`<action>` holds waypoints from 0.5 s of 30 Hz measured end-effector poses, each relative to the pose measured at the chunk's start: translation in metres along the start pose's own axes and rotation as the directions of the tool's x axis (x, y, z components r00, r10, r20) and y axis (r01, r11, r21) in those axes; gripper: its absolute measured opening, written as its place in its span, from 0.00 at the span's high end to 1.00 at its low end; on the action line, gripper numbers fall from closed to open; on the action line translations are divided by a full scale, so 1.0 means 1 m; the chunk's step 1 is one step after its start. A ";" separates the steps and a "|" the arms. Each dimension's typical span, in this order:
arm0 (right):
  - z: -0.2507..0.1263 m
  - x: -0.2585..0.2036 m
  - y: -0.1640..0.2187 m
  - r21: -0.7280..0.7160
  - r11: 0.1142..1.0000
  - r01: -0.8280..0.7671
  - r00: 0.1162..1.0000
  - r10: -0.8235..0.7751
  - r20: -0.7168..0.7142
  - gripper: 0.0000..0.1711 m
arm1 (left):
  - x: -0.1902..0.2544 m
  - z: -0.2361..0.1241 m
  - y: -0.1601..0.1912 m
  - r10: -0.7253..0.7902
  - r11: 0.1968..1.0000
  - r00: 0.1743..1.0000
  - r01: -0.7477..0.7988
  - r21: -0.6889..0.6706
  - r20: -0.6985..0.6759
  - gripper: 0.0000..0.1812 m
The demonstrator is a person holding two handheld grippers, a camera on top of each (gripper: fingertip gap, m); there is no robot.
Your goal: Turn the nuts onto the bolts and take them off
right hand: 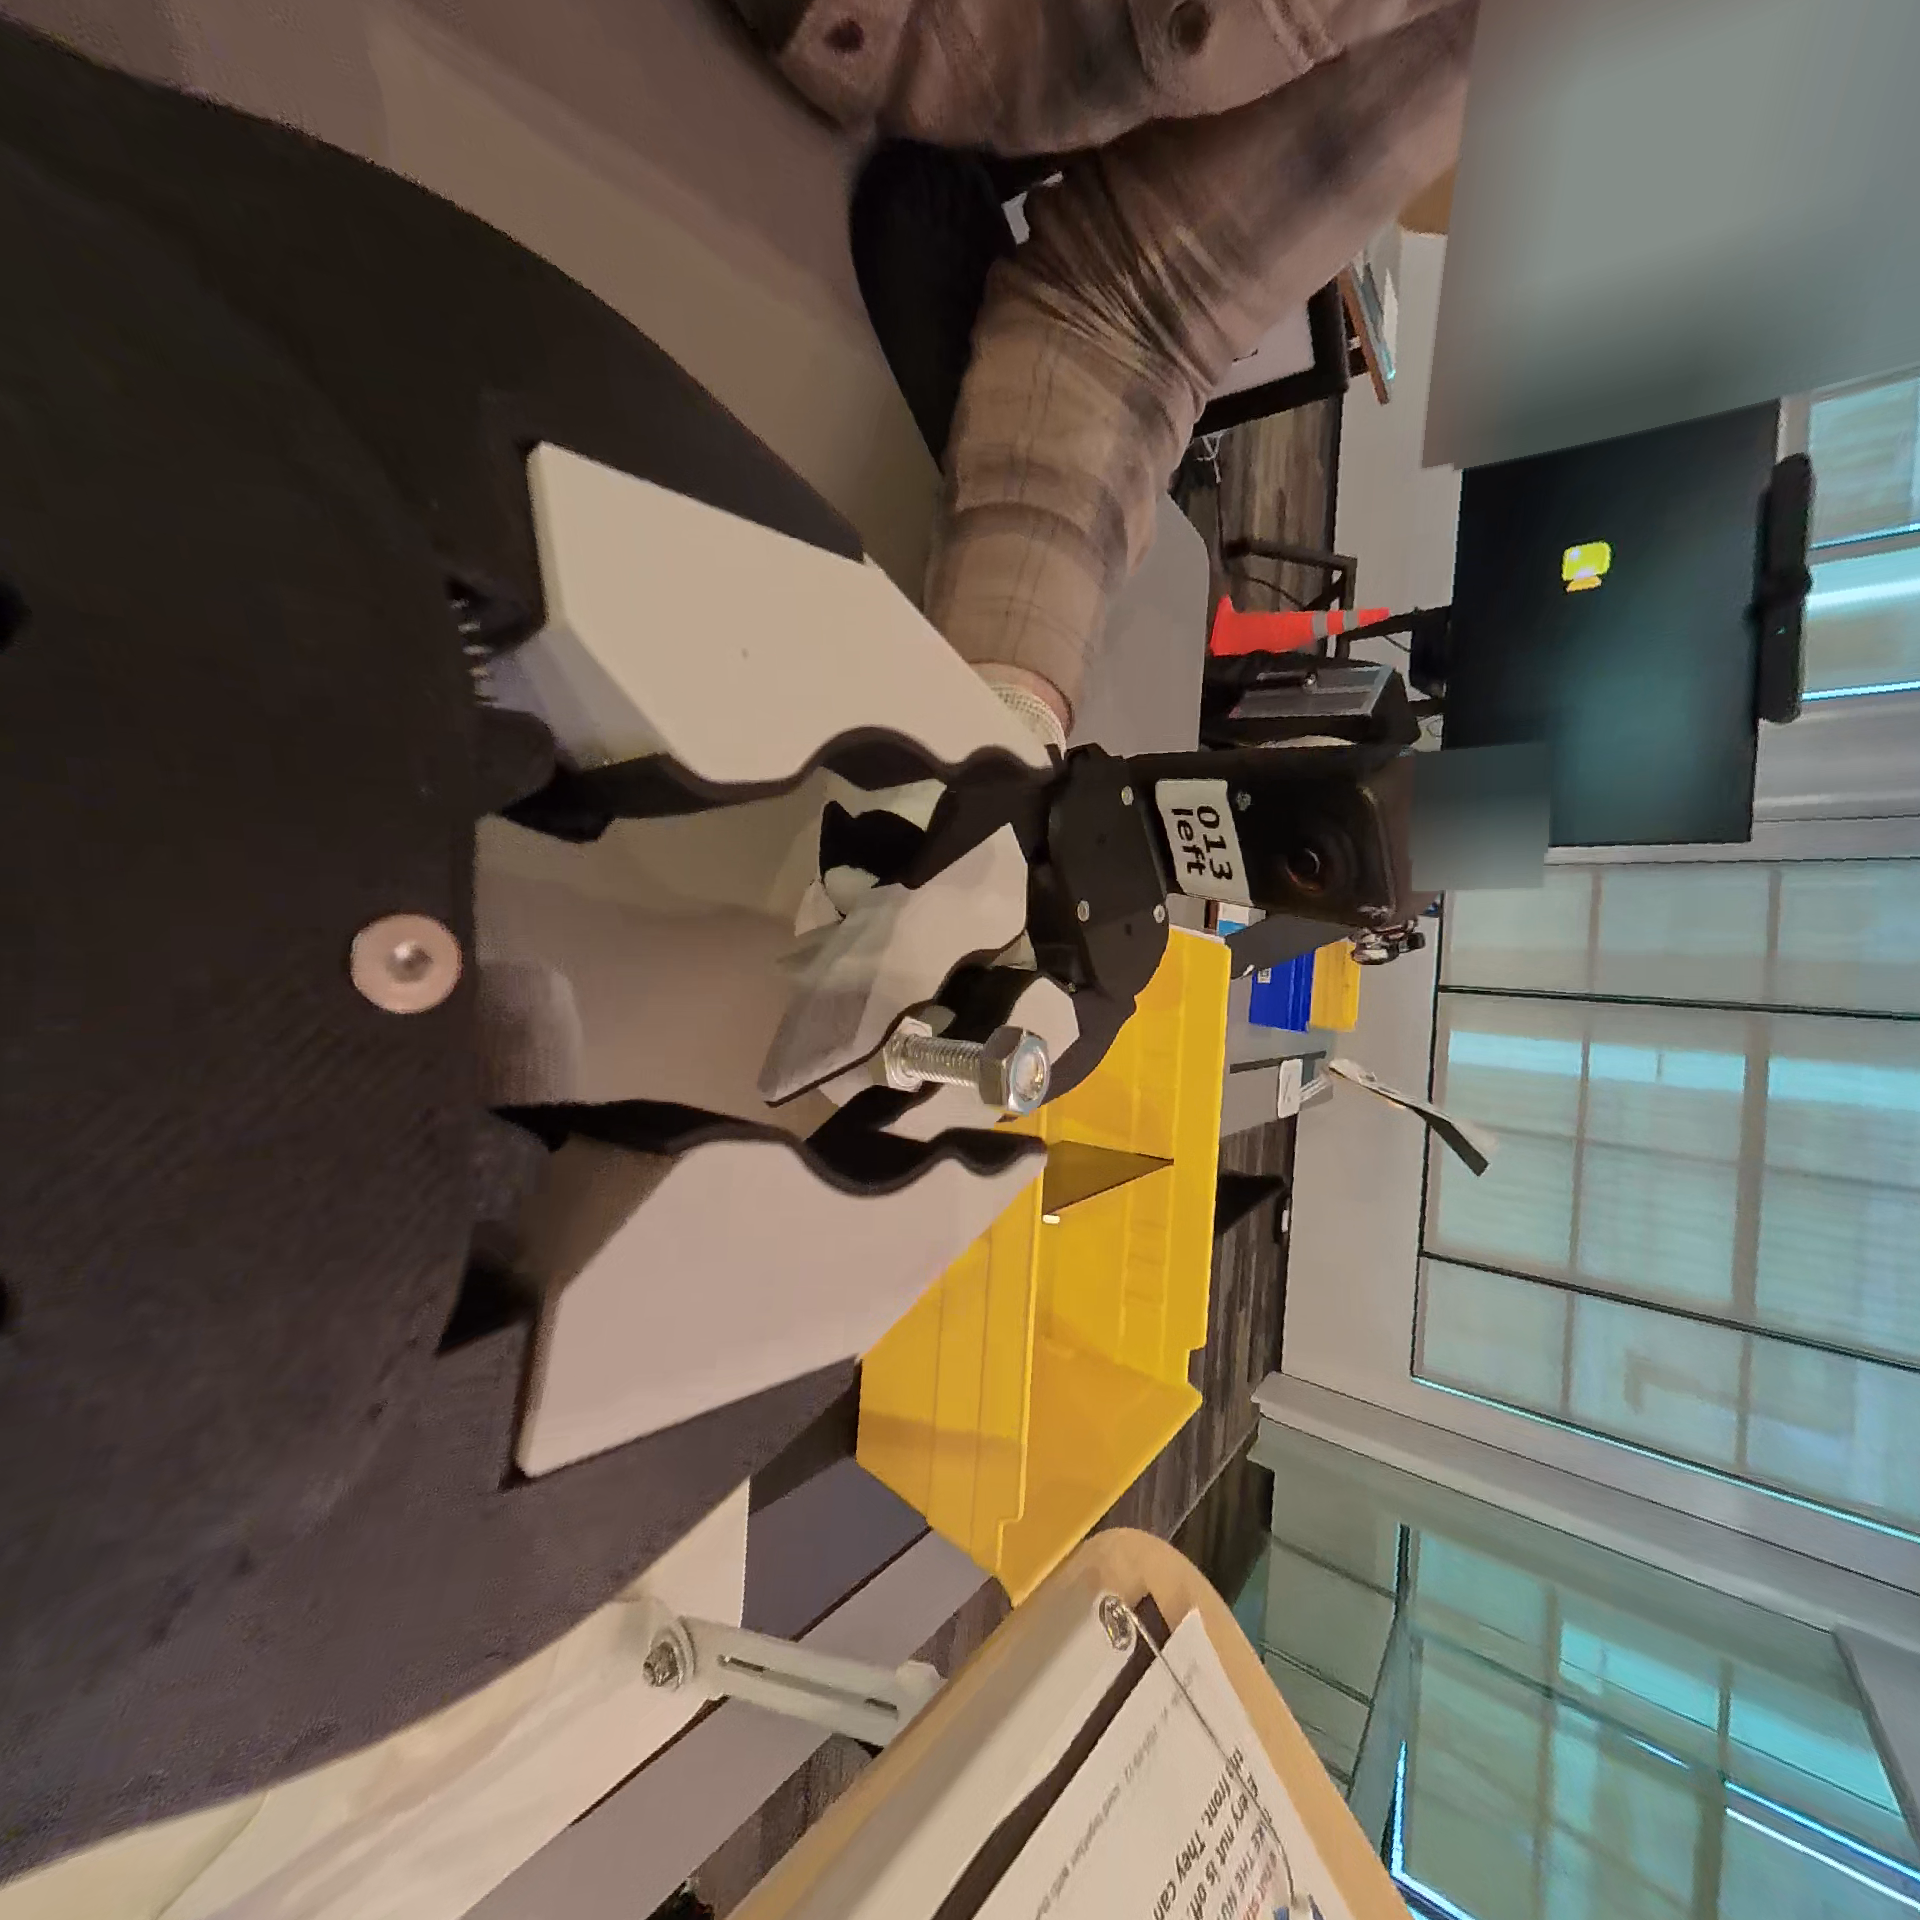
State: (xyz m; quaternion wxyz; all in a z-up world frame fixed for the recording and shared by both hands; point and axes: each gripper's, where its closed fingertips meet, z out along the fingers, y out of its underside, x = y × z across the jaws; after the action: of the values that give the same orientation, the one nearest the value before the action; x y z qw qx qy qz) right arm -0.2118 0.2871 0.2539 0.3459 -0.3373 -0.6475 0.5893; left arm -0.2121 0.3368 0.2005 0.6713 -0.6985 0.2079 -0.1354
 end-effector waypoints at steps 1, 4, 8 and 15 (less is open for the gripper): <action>0.003 -0.001 0.003 -0.012 1.000 0.003 1.000 -0.003 0.005 0.62 | 0.000 0.000 0.000 -0.001 1.000 1.000 0.001 -0.001 -0.002 0.92; 0.004 -0.007 0.005 -0.025 1.000 0.003 0.999 -0.002 0.038 0.65 | 0.000 0.000 0.001 0.003 1.000 1.000 -0.003 -0.003 0.000 0.92; -0.005 -0.013 0.002 -0.022 1.000 0.003 0.997 -0.001 0.081 0.81 | -0.001 -0.001 -0.001 -0.001 1.000 1.000 0.001 0.004 0.001 0.92; 0.005 -0.008 0.011 -0.052 0.999 -0.004 0.999 0.007 0.044 0.62 | 0.001 0.000 0.001 0.003 1.000 1.000 -0.003 -0.003 -0.004 0.92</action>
State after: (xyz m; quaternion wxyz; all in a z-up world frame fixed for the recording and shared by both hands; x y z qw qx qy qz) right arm -0.2117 0.2786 0.2426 0.3210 -0.3349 -0.6692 0.5805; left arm -0.2116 0.3365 0.1999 0.6700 -0.6989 0.2104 -0.1353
